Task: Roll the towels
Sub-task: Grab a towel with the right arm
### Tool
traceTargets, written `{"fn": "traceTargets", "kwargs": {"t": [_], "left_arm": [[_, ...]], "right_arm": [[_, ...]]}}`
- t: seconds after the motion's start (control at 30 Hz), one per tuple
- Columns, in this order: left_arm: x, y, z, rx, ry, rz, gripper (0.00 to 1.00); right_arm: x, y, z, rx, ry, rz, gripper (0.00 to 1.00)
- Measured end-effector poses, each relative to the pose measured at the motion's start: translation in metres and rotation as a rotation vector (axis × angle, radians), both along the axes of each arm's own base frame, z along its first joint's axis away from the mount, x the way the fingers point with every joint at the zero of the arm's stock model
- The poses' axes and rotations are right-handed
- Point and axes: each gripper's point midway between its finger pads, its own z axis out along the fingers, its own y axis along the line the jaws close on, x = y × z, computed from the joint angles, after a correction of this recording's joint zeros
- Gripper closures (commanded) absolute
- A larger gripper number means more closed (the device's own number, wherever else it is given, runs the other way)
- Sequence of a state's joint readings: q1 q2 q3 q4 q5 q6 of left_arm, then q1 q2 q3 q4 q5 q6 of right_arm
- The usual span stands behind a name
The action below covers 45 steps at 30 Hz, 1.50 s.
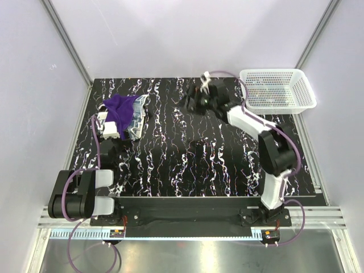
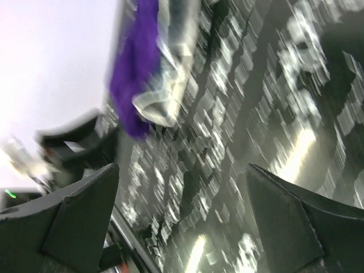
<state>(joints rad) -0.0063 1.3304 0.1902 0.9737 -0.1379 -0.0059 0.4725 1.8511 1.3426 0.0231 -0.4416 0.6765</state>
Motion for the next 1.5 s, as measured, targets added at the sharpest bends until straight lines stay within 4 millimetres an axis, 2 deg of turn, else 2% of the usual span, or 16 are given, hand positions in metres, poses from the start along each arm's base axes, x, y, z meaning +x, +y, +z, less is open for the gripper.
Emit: {"fn": "traceTargets", "kwargs": {"t": [0.1, 0.17, 0.27, 0.37, 0.5, 0.6, 0.67, 0.7, 0.8, 0.83, 0.9, 1.03, 1.17, 1.3, 1.4, 1.5], "left_arm": [[0.0, 0.0, 0.0, 0.0, -0.001, 0.0, 0.01], [0.0, 0.0, 0.0, -0.001, -0.001, -0.001, 0.01], [0.0, 0.0, 0.0, 0.0, -0.001, 0.0, 0.01], [-0.001, 0.001, 0.001, -0.004, -0.001, 0.006, 0.01], [0.0, -0.004, 0.004, 0.001, -0.006, -0.025, 0.01], [0.002, 0.004, 0.002, 0.002, 0.028, 0.035, 0.01], [0.009, 0.012, 0.01, -0.014, 0.07, 0.1, 0.01], [0.015, 0.013, 0.022, -0.028, 0.072, 0.123, 0.01], [0.029, 0.01, 0.075, -0.116, -0.005, 0.139, 0.01], [0.03, 0.007, 0.092, -0.147, -0.04, 0.136, 0.01], [0.026, -0.001, 0.114, -0.227, -0.086, 0.113, 0.01], [0.009, -0.017, 0.124, -0.353, -0.077, 0.075, 0.01], [-0.015, -0.025, 0.123, -0.406, -0.02, 0.057, 0.01], [-0.034, -0.031, 0.142, -0.427, -0.014, 0.027, 0.01], [-0.041, -0.039, 0.161, -0.426, -0.007, -0.012, 0.01], [-0.047, -0.045, 0.168, -0.415, 0.0, -0.046, 0.01]], "right_arm": [[0.04, 0.027, 0.024, 0.061, -0.061, 0.011, 0.0], [0.062, 0.042, 0.024, 0.082, -0.074, 0.01, 0.0], [0.091, 0.07, 0.001, 0.096, -0.07, 0.013, 0.0], [0.109, 0.104, -0.04, 0.096, -0.034, 0.028, 0.0], [0.108, 0.143, -0.091, 0.069, 0.028, 0.058, 0.0], [0.101, 0.16, -0.107, 0.054, 0.048, 0.066, 0.0], [0.1, 0.168, -0.102, 0.058, 0.041, 0.065, 0.0], [0.102, 0.17, -0.096, 0.064, 0.029, 0.059, 0.0], [0.116, 0.174, -0.062, 0.107, -0.041, 0.037, 0.0], [0.118, 0.174, -0.059, 0.112, -0.049, 0.033, 0.0], [0.123, 0.176, -0.044, 0.136, -0.079, 0.018, 0.0], [0.133, 0.181, -0.041, 0.155, -0.119, -0.021, 0.01], [0.132, 0.191, -0.07, 0.131, -0.103, -0.061, 0.07], [0.121, 0.206, -0.11, 0.092, -0.068, -0.085, 0.19], [0.113, 0.222, -0.115, 0.106, -0.083, -0.099, 0.33], [0.104, 0.234, -0.113, 0.113, -0.09, -0.109, 0.54]]}}
